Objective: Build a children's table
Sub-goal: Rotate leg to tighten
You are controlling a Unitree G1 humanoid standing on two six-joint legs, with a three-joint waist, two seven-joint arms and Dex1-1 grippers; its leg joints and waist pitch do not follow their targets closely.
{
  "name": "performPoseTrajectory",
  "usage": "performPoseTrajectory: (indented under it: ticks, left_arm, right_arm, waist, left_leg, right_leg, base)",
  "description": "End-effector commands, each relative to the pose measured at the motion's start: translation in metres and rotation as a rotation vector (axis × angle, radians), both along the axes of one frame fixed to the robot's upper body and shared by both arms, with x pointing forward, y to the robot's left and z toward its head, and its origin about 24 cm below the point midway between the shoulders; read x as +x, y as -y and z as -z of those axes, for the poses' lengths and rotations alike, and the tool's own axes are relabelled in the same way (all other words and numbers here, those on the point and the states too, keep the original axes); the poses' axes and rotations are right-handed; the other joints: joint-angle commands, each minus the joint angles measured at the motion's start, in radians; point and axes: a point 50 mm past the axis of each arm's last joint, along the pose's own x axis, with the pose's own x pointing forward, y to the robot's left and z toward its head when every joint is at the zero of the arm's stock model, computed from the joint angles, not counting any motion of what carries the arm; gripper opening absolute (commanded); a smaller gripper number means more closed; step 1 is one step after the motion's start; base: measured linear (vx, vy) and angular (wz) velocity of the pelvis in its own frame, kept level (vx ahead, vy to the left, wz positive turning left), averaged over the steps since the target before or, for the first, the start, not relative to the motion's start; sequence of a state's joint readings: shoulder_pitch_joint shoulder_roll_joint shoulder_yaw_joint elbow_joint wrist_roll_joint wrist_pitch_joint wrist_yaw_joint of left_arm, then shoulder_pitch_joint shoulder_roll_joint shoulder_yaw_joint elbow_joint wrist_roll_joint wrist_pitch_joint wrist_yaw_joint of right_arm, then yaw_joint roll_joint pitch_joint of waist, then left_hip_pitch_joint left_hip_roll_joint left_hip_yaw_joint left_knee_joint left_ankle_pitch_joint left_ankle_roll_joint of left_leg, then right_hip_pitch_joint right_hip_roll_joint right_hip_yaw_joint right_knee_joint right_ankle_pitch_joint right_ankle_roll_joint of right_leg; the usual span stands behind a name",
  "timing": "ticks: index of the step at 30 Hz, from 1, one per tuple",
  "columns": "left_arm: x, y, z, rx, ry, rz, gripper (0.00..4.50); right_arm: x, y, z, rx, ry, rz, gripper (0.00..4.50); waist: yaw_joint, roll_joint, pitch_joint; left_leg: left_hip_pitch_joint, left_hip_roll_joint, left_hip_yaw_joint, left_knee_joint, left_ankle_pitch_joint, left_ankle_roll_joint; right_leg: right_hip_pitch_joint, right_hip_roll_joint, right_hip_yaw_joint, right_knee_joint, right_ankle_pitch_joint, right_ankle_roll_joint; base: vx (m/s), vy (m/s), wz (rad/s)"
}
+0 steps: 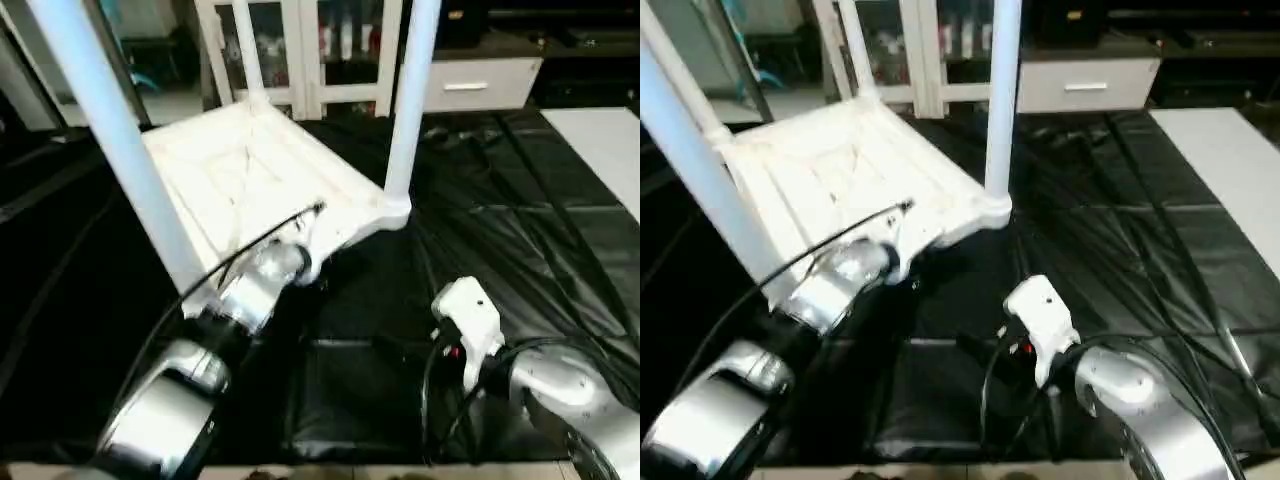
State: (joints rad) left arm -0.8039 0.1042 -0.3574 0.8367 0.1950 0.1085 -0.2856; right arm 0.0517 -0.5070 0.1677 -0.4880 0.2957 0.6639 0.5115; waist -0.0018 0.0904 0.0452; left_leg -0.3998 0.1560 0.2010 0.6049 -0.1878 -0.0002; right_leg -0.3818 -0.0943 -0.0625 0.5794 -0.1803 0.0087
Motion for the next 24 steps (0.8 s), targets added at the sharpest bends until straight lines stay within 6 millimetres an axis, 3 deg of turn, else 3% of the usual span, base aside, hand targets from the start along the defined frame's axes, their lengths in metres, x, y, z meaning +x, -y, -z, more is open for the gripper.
performPoseTrajectory:
  ticks: [1, 5, 6, 8, 10, 12, 13, 15, 16, 17, 18, 19, 20, 21, 22, 23, 24]
  left_arm:
    - [0.003, 0.0, 0.0, 0.01, 0.057, -0.035, 1.38]
    - [0.003, 0.012, -0.006, -0.133, 0.092, -0.038, 1.38]
    - [-0.001, 0.021, -0.014, -0.301, 0.083, 0.005, 1.38]
    - [-0.003, 0.024, -0.018, -0.364, 0.083, 0.032, 1.38]
    - [-0.018, 0.024, -0.024, -0.523, 0.04, 0.165, 1.38]
    - [-0.032, 0.018, -0.026, -0.581, 0.015, 0.257, 1.38]
    - [-0.047, 0.006, -0.027, -0.616, -0.003, 0.312, 1.38]
    - [-0.054, -0.002, -0.028, -0.631, -0.001, 0.311, 1.67]
    - [-0.062, -0.012, -0.03, -0.645, 0.012, 0.305, 1.72]
    - [-0.071, -0.02, -0.03, -0.653, 0.021, 0.307, 1.72]
    - [-0.077, -0.024, -0.031, -0.658, 0.027, 0.31, 1.93]
    - [-0.093, -0.037, -0.028, -0.668, 0.052, 0.287, 1.93]
    - [-0.099, -0.043, -0.027, -0.679, 0.067, 0.268, 2.08]
    - [-0.106, -0.049, -0.027, -0.691, 0.085, 0.245, 2.15]
    - [-0.111, -0.054, -0.028, -0.707, 0.115, 0.226, 2.17]
    - [-0.121, -0.062, -0.027, -0.718, 0.139, 0.208, 2.2]
    - [-0.127, -0.066, -0.026, -0.711, 0.151, 0.199, 2.2]
  right_arm:
    - [0.003, -0.001, 0.0, -0.009, 0.01, 0.01, 3.87]
    - [0.006, -0.001, 0.0, -0.018, 0.02, 0.022, 3.87]
    - [0.007, -0.001, -0.001, -0.019, 0.033, 0.034, 3.87]
    - [0.008, -0.001, -0.001, -0.017, 0.039, 0.04, 3.87]
    - [0.009, -0.001, -0.004, 0.0, 0.054, 0.047, 3.87]
    - [0.009, -0.002, -0.006, 0.016, 0.067, 0.052, 3.87]
    - [0.009, -0.003, -0.007, 0.035, 0.083, 0.067, 3.87]
    - [0.009, -0.003, -0.008, 0.045, 0.091, 0.075, 3.87]
    - [0.01, -0.004, -0.009, 0.059, 0.099, 0.084, 3.87]
    - [0.01, -0.004, -0.009, 0.074, 0.106, 0.095, 3.87]
    - [0.01, -0.005, -0.01, 0.082, 0.108, 0.101, 3.87]
    - [0.01, -0.007, -0.009, 0.093, 0.111, 0.095, 3.87]
    - [0.01, -0.008, -0.009, 0.095, 0.111, 0.094, 3.87]
    - [0.01, -0.009, -0.009, 0.097, 0.112, 0.091, 3.87]
    - [0.01, -0.01, -0.008, 0.099, 0.111, 0.088, 3.87]
    - [0.01, -0.011, -0.008, 0.1, 0.114, 0.083, 3.87]
    - [0.01, -0.011, -0.007, 0.099, 0.115, 0.081, 3.87]
  waist:
    - [0.008, -0.03, -0.066]
    - [0.018, -0.028, -0.074]
    - [0.021, -0.028, -0.075]
    - [0.032, -0.031, -0.072]
    - [0.04, -0.032, -0.068]
    - [0.039, -0.033, -0.063]
    - [0.037, -0.026, -0.063]
    - [0.031, -0.025, -0.059]
    - [0.035, -0.021, -0.063]
    - [0.029, -0.021, -0.056]
    - [0.027, -0.019, -0.053]
    - [0.026, -0.021, -0.052]
    - [0.027, -0.017, -0.052]
    - [0.023, -0.017, -0.047]
    - [0.026, -0.022, -0.049]
    - [0.026, -0.019, -0.048]
    - [0.026, -0.025, -0.047]
  left_leg:
    - [0.021, 0.068, -0.048, -0.074, -0.202, 0.078]
    - [0.023, 0.072, -0.046, -0.067, -0.135, 0.113]
    - [0.024, 0.072, -0.045, -0.065, -0.13, 0.117]
    - [0.024, 0.074, -0.042, -0.067, -0.145, 0.122]
    - [0.024, 0.077, -0.041, -0.071, -0.16, 0.116]
    - [0.02, 0.078, -0.041, -0.077, -0.186, 0.106]
    - [0.026, 0.081, -0.043, -0.08, -0.222, 0.085]
    - [0.025, 0.08, -0.042, -0.084, -0.248, 0.068]
    - [0.036, 0.086, -0.046, -0.086, -0.275, 0.038]
    - [0.028, 0.084, -0.047, -0.093, -0.29, 0.025]
    - [0.036, 0.082, -0.044, -0.094, -0.33, 0.006]
    - [0.036, 0.081, -0.045, -0.095, -0.34, -0.004]
    - [0.036, 0.087, -0.048, -0.1, -0.348, -0.019]
    - [0.036, 0.081, -0.046, -0.102, -0.375, -0.032]
    - [0.042, 0.081, -0.044, -0.101, -0.39, -0.039]
    - [0.042, 0.081, -0.045, -0.102, -0.396, -0.05]
    - [0.039, 0.081, -0.045, -0.104, -0.397, -0.051]
  right_leg:
    - [0.033, -0.063, 0.038, -0.069, -0.195, -0.182]
    - [0.035, -0.067, 0.037, -0.055, -0.068, -0.23]
    - [0.034, -0.067, 0.036, -0.055, -0.061, -0.236]
    - [0.034, -0.069, 0.037, -0.055, -0.077, -0.248]
    - [0.033, -0.073, 0.038, -0.055, -0.112, -0.246]
    - [0.033, -0.072, 0.038, -0.056, -0.154, -0.238]
    - [0.028, -0.072, 0.039, -0.057, -0.208, -0.223]
    - [0.024, -0.065, 0.039, -0.062, -0.246, -0.206]
    - [0.024, -0.07, 0.041, -0.058, -0.26, -0.196]
    - [0.024, -0.065, 0.04, -0.06, -0.279, -0.183]
    - [0.015, -0.06, 0.041, -0.068, -0.32, -0.166]
    - [0.015, -0.059, 0.041, -0.069, -0.331, -0.157]
    - [0.015, -0.062, 0.044, -0.066, -0.32, -0.15]
    - [0.012, -0.053, 0.043, -0.068, -0.34, -0.135]
    - [0.009, -0.054, 0.044, -0.071, -0.348, -0.13]
    - [0.009, -0.057, 0.047, -0.073, -0.355, -0.124]
    - [0.01, -0.056, 0.047, -0.075, -0.358, -0.12]
  base:
    - [0.0, 0.0, 0.0]
    - [0.0, 0.0, 0.0]
    - [0.0, 0.0, 0.0]
    - [0.0, 0.0, 0.0]
    - [0.0, 0.0, 0.0]
    - [0.0, 0.0, 0.0]
    - [0.0, 0.0, 0.0]
    - [0.0, 0.0, 0.0]
    - [0.0, 0.0, 0.0]
    - [0.0, 0.0, 0.0]
    - [0.0, 0.0, 0.0]
    - [0.0, 0.0, 0.0]
    - [0.0, 0.0, 0.0]
    - [0.0, 0.0, 0.0]
    - [0.0, 0.0, 0.0]
    - [0.0, 0.0, 0.0]
    - [0.0, 0.0, 0.0]
